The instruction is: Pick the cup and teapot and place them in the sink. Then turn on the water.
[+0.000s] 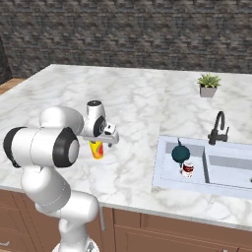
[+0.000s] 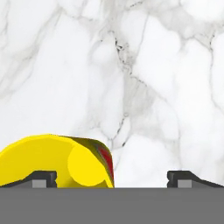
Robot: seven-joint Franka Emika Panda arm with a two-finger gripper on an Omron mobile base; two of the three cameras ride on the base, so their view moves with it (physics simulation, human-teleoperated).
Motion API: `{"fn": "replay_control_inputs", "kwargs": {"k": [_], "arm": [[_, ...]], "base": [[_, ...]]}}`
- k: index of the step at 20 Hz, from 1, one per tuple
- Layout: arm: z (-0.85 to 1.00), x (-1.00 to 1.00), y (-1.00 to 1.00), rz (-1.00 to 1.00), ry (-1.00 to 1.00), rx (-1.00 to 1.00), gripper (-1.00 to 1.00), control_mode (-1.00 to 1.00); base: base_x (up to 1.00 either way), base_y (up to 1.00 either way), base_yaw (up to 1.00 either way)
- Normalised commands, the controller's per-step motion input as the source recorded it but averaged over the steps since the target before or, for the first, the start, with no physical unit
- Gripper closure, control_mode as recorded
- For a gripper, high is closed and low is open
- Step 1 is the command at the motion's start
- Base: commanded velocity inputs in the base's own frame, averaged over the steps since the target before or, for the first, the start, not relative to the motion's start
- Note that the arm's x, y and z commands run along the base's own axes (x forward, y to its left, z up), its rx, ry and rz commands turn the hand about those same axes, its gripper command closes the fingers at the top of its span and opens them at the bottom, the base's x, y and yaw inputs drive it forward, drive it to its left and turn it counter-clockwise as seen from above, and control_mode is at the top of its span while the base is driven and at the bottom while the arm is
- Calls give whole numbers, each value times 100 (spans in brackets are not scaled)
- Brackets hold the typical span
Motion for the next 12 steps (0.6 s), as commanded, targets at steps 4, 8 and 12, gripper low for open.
{"fn": "replay_control_inputs", "kwargs": {"k": [4, 8, 12], "arm": [[-9, 0, 0, 0, 0, 0, -100, -100], [-5, 0, 0, 0, 0, 0, -100, -100], [0, 0, 0, 0, 0, 0, -100, -100]], "base": [[0, 0, 0], [0, 0, 0], [0, 0, 0]]}}
